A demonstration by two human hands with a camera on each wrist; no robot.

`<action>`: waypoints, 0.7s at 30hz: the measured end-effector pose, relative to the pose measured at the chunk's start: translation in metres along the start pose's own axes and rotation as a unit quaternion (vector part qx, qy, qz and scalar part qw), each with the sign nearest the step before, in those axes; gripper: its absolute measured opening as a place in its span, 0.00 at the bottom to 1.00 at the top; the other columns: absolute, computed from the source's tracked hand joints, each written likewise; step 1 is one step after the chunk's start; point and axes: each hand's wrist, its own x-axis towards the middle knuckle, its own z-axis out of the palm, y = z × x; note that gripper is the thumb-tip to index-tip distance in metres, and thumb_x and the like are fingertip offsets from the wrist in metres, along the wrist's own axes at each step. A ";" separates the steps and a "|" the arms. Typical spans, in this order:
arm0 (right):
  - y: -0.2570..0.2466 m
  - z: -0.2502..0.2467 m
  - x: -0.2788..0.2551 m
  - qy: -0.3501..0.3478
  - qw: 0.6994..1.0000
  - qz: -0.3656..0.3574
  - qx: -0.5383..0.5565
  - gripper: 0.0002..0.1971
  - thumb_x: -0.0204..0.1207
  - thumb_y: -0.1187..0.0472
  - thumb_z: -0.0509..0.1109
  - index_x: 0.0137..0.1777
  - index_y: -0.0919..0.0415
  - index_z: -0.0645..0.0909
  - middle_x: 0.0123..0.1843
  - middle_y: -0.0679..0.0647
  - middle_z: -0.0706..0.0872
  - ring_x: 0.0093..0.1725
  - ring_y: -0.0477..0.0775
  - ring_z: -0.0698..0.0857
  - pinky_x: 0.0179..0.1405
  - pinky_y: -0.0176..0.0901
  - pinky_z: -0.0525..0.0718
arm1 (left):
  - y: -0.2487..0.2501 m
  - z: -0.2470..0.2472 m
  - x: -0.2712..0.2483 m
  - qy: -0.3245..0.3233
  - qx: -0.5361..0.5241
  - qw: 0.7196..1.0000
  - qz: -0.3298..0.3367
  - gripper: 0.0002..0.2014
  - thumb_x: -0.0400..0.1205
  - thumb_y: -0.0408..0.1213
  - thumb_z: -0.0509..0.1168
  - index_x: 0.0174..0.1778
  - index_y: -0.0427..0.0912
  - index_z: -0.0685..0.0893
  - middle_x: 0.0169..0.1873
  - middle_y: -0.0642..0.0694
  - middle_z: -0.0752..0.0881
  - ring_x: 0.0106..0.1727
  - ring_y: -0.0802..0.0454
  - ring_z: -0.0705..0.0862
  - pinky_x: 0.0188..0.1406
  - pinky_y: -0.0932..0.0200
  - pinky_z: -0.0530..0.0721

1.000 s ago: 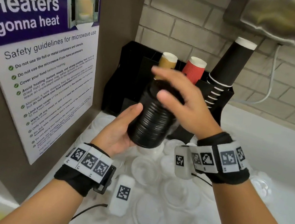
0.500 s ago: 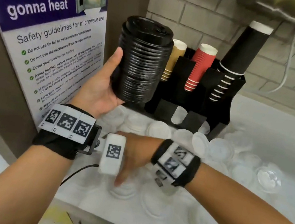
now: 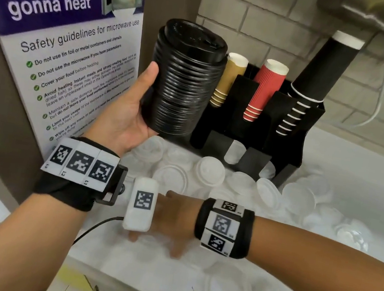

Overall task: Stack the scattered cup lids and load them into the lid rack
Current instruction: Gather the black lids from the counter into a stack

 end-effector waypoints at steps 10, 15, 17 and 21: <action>0.022 -0.009 -0.020 0.151 0.972 0.030 0.175 0.43 0.67 0.49 0.79 0.81 0.49 0.63 0.76 0.57 0.67 0.69 0.61 0.73 0.70 0.54 0.74 | -0.006 0.008 0.005 0.000 0.003 1.000 -0.003 0.28 0.73 0.54 0.67 0.66 0.44 0.82 0.68 0.41 0.84 0.70 0.42 0.82 0.67 0.40 0.81; 0.075 0.008 -0.073 0.088 0.965 0.220 0.114 0.47 0.61 0.43 0.78 0.77 0.35 0.54 0.65 0.57 0.71 0.61 0.64 0.78 0.52 0.50 0.74 | -0.007 0.005 0.006 -0.007 -0.009 1.000 -0.006 0.29 0.74 0.54 0.66 0.70 0.43 0.79 0.69 0.41 0.83 0.71 0.42 0.81 0.66 0.40 0.82; 0.084 0.019 -0.087 0.038 0.948 0.314 0.028 0.53 0.61 0.41 0.79 0.81 0.37 0.48 0.72 0.59 0.66 0.69 0.65 0.71 0.61 0.56 0.71 | -0.007 0.004 0.006 -0.009 -0.018 1.000 -0.007 0.27 0.75 0.53 0.67 0.67 0.44 0.83 0.68 0.41 0.83 0.71 0.42 0.81 0.65 0.41 0.83; 0.060 0.024 -0.081 0.118 0.976 0.158 0.091 0.49 0.60 0.40 0.80 0.79 0.37 0.58 0.74 0.52 0.67 0.71 0.59 0.67 0.67 0.58 0.70 | -0.006 0.004 0.006 -0.004 -0.017 1.000 -0.004 0.26 0.75 0.53 0.66 0.67 0.44 0.82 0.68 0.42 0.84 0.70 0.42 0.81 0.66 0.40 0.82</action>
